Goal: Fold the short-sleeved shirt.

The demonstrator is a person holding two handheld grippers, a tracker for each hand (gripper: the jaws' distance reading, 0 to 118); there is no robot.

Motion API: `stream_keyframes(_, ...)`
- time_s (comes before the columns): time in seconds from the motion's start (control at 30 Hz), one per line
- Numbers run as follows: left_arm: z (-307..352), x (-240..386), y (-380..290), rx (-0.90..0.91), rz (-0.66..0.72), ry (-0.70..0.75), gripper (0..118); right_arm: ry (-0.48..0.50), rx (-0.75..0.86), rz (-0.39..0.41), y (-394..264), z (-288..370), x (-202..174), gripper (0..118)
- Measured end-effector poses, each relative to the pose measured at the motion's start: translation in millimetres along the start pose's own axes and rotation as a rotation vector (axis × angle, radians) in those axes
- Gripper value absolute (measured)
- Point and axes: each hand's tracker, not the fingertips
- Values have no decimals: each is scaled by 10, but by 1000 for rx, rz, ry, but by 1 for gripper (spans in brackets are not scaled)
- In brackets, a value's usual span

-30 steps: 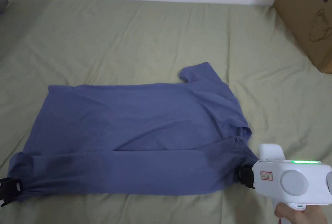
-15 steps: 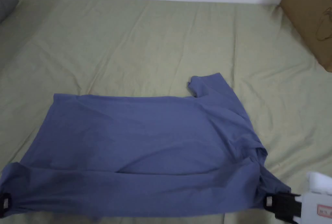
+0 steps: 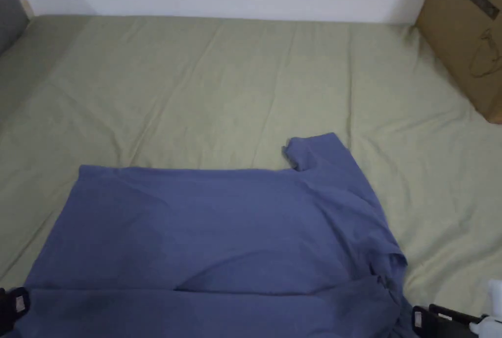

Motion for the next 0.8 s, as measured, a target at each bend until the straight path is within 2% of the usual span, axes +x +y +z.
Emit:
stream_keyframes(0.03, -31, 50, 42, 3, -17, -1, 21, -9, 16, 12, 81, 8, -47, 28)
stream_keyframes(0.07, -81, 132, 85, 16, -49, 4, 5, -26, 27, 6, 173, -2, -96, 12)
stream_keyframes(0.13, -203, 272, 153, 30, -86, 6, 0, 9, 65, -17, 328, -79, -134, 1)
stream_keyframes(0.23, -427, 372, 245, -6, -87, -32, 0, 96, 65, -93, 609, -278, -102, 0)
stream_keyframes(0.4, -697, 616, 444, -10, -164, -47, 0, 129, 110, -74, 1276, -697, -93, 0)
stream_keyframes(0.43, -744, 620, 477, -13, -167, -50, 0, 134, 100, -78, 1455, -842, -67, 5)
stream_keyframes(0.47, -790, 647, 515, -16, -170, -52, 0, 133, 84, -80, 1597, -973, -47, 36)
stream_keyframes(0.5, -834, 675, 546, -14, -174, -54, 0, 138, 57, -80, 1751, -1155, -25, 62)
stream_keyframes(0.53, -870, 691, 565, -14, -178, -55, 0, 132, 36, -73, 1862, -1297, -19, 79)
stream_keyframes(0.63, -996, 702, 590, -24, -187, -45, 0, 79, -1, -11, 2182, -1781, -45, 81)
stream_keyframes(0.7, -1082, 689, 591, -40, -188, -38, 0, 48, -80, 30, 2338, -2132, -93, 80)
stream_keyframes(0.8, -1177, 654, 586, -58, -175, -28, 0, 49, -174, 72, 2379, -2565, -156, 78)
